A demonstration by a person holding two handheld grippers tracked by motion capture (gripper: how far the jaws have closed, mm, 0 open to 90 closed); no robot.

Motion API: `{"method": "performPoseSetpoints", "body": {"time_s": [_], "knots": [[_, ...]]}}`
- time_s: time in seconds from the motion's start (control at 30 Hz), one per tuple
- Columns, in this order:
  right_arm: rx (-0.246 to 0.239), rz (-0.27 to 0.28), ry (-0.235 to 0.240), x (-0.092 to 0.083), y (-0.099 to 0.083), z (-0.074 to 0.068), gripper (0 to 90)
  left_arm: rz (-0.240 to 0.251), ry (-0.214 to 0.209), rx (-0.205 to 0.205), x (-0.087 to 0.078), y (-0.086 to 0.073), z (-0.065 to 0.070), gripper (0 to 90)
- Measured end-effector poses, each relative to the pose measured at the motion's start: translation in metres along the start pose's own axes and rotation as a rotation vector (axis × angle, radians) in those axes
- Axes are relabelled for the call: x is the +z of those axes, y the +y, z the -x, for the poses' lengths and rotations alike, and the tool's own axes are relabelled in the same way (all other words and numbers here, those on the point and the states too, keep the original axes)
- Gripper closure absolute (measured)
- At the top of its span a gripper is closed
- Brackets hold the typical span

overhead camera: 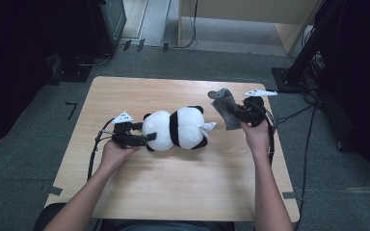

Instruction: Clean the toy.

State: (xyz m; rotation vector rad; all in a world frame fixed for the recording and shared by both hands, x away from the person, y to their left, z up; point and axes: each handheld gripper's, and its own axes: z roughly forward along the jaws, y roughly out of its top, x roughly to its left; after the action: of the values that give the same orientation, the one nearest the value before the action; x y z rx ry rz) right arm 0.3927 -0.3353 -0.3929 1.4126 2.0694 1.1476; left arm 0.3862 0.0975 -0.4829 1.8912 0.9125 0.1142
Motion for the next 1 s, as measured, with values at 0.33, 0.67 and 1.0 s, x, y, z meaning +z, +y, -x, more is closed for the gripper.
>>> {"method": "performPoseSetpoints", "body": {"time_s": [0.33, 0.67, 1.0], "knots": [[-0.087, 0.032, 0.097, 0.003, 0.041, -0.046, 79.0, -0.010, 0.018, -0.009, -0.002, 0.000, 0.007, 33.8], [-0.147, -0.038, 0.173, 0.031, 0.068, -0.091, 78.9, 0.015, 0.036, -0.009, -0.003, -0.004, 0.010, 34.3], [-0.218, -0.078, 0.221, 0.062, 0.094, -0.143, 78.6, 0.028, 0.044, -0.006, -0.002, -0.005, 0.010, 32.8]]}}
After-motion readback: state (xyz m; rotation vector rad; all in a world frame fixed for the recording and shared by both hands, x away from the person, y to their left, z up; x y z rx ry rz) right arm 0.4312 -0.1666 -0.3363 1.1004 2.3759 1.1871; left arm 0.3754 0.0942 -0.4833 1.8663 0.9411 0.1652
